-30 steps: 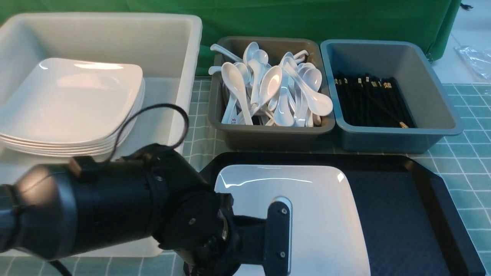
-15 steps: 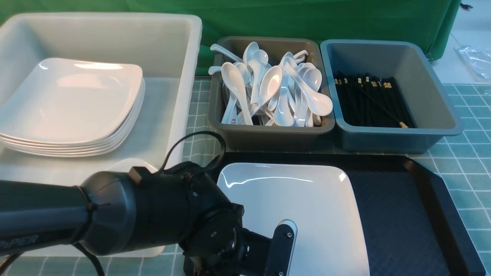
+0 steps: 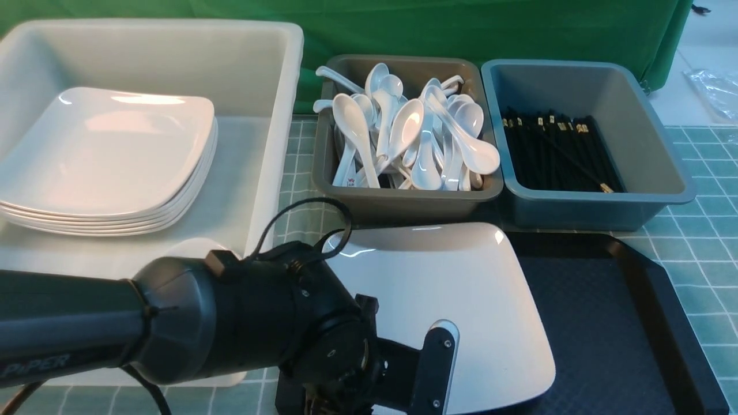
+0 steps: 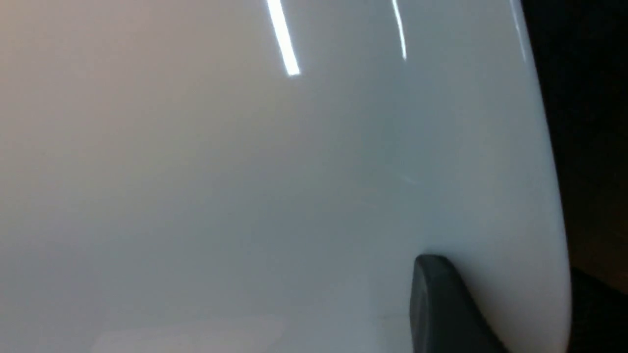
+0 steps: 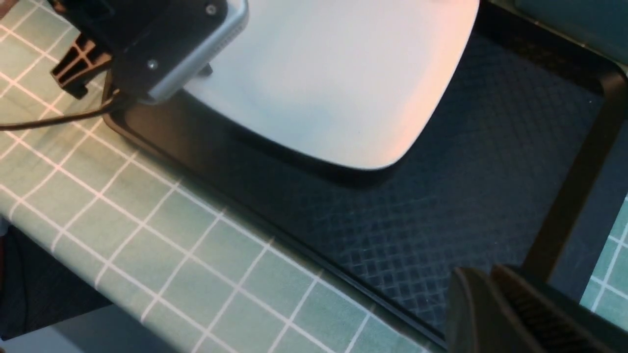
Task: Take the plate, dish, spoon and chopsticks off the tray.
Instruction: Use the left arm to grab a plate from the dinner plate, then use the left arm to put the plate into the large storage box on the left
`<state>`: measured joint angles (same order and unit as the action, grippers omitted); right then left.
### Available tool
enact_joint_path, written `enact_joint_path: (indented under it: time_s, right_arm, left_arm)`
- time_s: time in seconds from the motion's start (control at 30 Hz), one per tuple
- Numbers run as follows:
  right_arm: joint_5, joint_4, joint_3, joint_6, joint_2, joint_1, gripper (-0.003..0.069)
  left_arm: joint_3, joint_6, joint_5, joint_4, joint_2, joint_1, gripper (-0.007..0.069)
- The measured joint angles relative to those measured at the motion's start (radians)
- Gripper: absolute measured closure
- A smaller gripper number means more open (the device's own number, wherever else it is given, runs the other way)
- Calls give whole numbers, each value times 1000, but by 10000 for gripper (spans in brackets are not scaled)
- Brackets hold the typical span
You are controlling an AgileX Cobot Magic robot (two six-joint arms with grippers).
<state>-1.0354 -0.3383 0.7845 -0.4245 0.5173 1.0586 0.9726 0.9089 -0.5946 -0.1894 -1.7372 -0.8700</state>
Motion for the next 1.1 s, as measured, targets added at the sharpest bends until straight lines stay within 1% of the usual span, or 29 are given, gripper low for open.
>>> enact_joint_path:
  time_s: [0.1, 0.2, 0.27, 0.3, 0.43, 0.63, 0.7, 0.9, 0.97, 1.03, 1.1]
  right_arm:
    - [5, 0, 0, 0, 0, 0, 578]
    - [12, 0, 0, 0, 0, 0, 573]
    - [20, 0, 0, 0, 0, 0, 572]
    - [31, 0, 0, -4, 0, 0, 571]
    - [60, 0, 0, -11, 0, 0, 569]
    - [71, -2, 16, -33, -1, 0, 590]
    - [66, -28, 48, -61, -1, 0, 629]
    - [60, -99, 109, -110, -1, 0, 639]
    - [69, -112, 122, -116, -1, 0, 639]
    - [75, -121, 141, -117, 12, 0, 639]
    - [79, -128, 159, -118, 34, 0, 639]
  left_arm:
    - [-1, -11, -47, 1, 35, -38, 482]
    - [-1, -50, -95, 14, 119, -107, 537]
    - [-1, -72, -110, 21, 157, -132, 556]
    - [4, -96, -136, 28, 225, -171, 578]
    - [26, -132, -163, 38, 331, -207, 599]
    - [47, -159, -178, 78, 463, -210, 604]
    - [47, -162, -193, 94, 522, -210, 601]
    - [47, -171, -207, 110, 613, -213, 594]
    - [53, -201, -208, 92, 644, -212, 594]
    - [79, -279, -211, 31, 672, -212, 591]
    - [112, -328, -212, -19, 693, -211, 586]
